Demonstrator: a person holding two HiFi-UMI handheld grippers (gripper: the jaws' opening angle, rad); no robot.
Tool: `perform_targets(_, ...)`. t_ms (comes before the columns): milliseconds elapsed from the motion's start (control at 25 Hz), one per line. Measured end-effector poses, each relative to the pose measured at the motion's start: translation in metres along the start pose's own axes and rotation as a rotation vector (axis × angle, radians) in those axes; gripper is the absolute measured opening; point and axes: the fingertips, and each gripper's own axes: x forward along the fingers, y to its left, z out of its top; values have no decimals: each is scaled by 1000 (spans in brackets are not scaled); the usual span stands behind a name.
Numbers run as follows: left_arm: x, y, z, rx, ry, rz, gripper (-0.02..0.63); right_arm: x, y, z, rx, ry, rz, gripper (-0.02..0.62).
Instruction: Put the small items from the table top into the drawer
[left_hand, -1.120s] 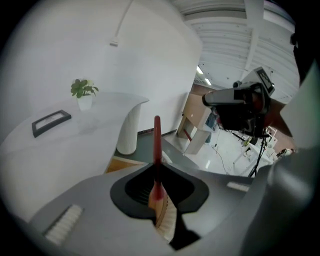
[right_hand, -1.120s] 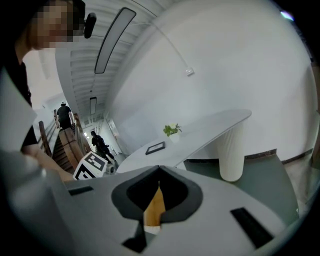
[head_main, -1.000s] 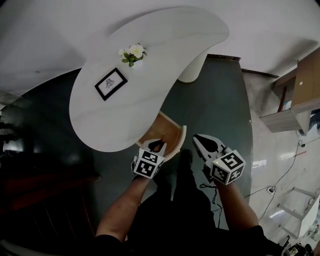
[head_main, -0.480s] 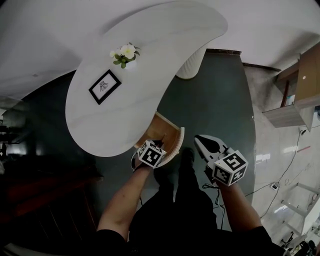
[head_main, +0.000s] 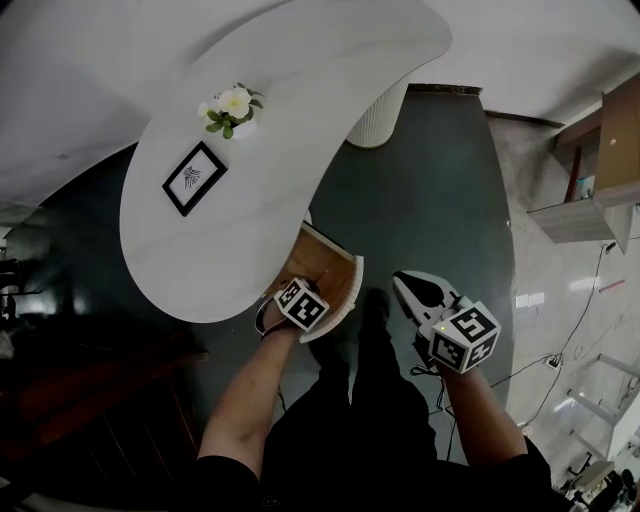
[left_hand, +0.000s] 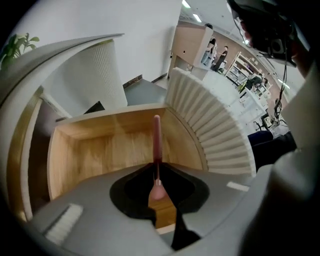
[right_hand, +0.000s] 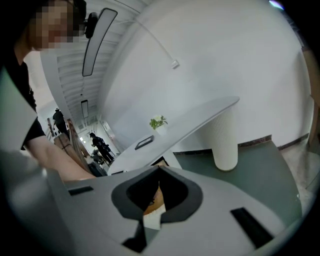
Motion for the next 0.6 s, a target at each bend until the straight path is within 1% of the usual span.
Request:
perform_targets(400,20,7,2,9,69,-28,58,1,-13,-4,48,-17,-9,12)
perform_targets(600,35,4,-5,-7,96,-71,58,0,-19,-8,62,-20,-18,12)
